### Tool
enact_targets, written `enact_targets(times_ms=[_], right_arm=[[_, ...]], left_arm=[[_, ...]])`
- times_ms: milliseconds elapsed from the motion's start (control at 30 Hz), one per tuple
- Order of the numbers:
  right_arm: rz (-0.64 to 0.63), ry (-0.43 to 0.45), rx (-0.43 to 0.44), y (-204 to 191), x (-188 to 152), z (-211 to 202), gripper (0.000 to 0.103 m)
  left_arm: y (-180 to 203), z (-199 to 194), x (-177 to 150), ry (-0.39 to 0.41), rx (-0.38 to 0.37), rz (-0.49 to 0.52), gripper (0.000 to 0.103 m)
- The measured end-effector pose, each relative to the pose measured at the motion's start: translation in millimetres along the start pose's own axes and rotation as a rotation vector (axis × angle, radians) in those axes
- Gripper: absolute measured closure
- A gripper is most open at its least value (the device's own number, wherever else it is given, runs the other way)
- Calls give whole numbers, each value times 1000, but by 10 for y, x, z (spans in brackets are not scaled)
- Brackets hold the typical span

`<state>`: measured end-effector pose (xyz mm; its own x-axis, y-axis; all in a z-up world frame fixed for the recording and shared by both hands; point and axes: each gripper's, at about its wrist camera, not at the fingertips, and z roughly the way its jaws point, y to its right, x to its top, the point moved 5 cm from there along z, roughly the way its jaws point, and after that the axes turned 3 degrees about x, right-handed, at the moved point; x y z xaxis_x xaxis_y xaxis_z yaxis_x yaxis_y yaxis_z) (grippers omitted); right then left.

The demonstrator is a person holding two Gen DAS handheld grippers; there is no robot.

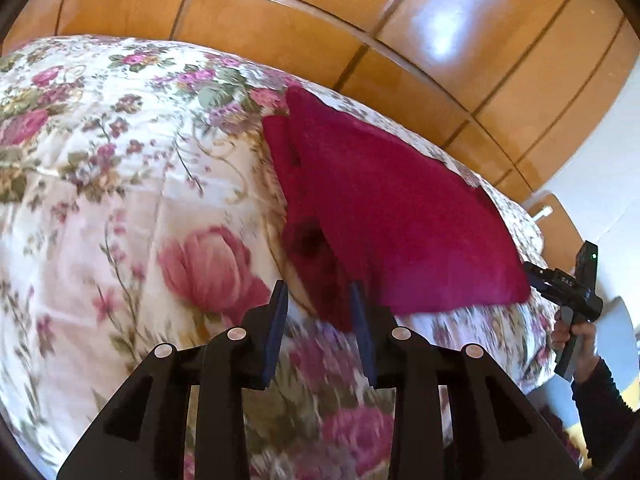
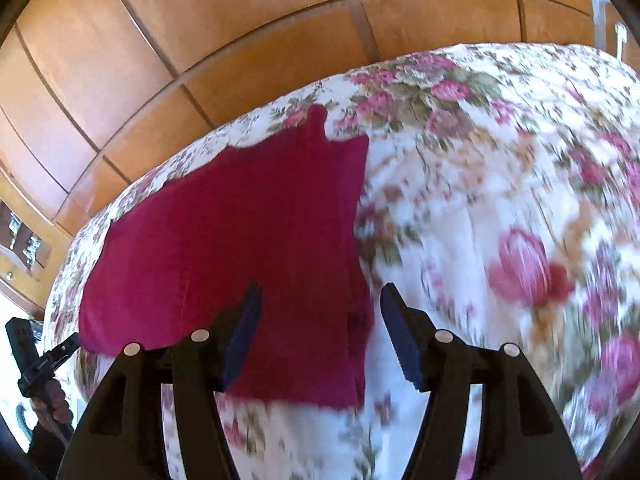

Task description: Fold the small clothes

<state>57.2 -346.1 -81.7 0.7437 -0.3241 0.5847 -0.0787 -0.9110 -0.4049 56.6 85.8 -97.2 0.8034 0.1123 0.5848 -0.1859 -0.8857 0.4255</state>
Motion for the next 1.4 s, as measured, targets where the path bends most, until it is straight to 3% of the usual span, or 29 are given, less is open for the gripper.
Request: enact_targets(times_ms=[67, 200, 367, 467, 533, 567, 600, 767, 833, 900, 1067, 1233, 1267, 1333, 1367, 1400], right_arm=[[8, -8, 4, 14, -98, -40, 43], [35, -9, 9, 53, -232, -108, 45], [34, -19, 36, 41, -297, -153, 46], [26, -25, 49, 14, -299, -105, 48], [0, -62, 19, 2, -306, -3, 70], [-12, -75, 3, 6, -314, 28, 79], [-24, -81, -9, -2, -309, 34, 88], [-28, -6, 31, -14, -104, -274, 94], [-59, -39, -16, 4, -115, -185, 94], [-83, -80, -64, 19, -175, -30, 94], [-79, -79, -80, 84, -264, 81, 94], [-125, -85, -116, 38, -259, 75, 93], [-131, -85, -123, 21, -262, 74, 91], [-137, -85, -136, 4, -261, 75, 87], [-137, -82, -147, -1, -262, 60, 83], [-139, -78, -156, -6, -260, 43, 76]], left_arm=[[58, 4, -85, -15, -20, 17, 63], [230, -18, -160, -21, -32, 107, 62], [344, 140, -160, -32, 68, 293, 62], [355, 257, -107, -31, 88, 340, 62], [353, 308, -89, -51, 78, 356, 74], [367, 323, -84, -58, 85, 389, 88], [383, 297, -91, -55, 100, 423, 91], [316, 101, -72, -74, 136, 562, 94], [245, 143, -141, -118, 164, 606, 94], [188, 185, -210, -150, 188, 630, 103], [-102, -38, -168, -122, 191, 480, 103], [-239, -233, -1, -54, 115, 217, 103], [-214, -254, 40, -22, 125, 197, 97], [-146, -264, 122, 10, 127, 148, 68], [-118, -258, 154, 28, 145, 122, 44], [-73, -261, 171, 48, 156, 113, 39]])
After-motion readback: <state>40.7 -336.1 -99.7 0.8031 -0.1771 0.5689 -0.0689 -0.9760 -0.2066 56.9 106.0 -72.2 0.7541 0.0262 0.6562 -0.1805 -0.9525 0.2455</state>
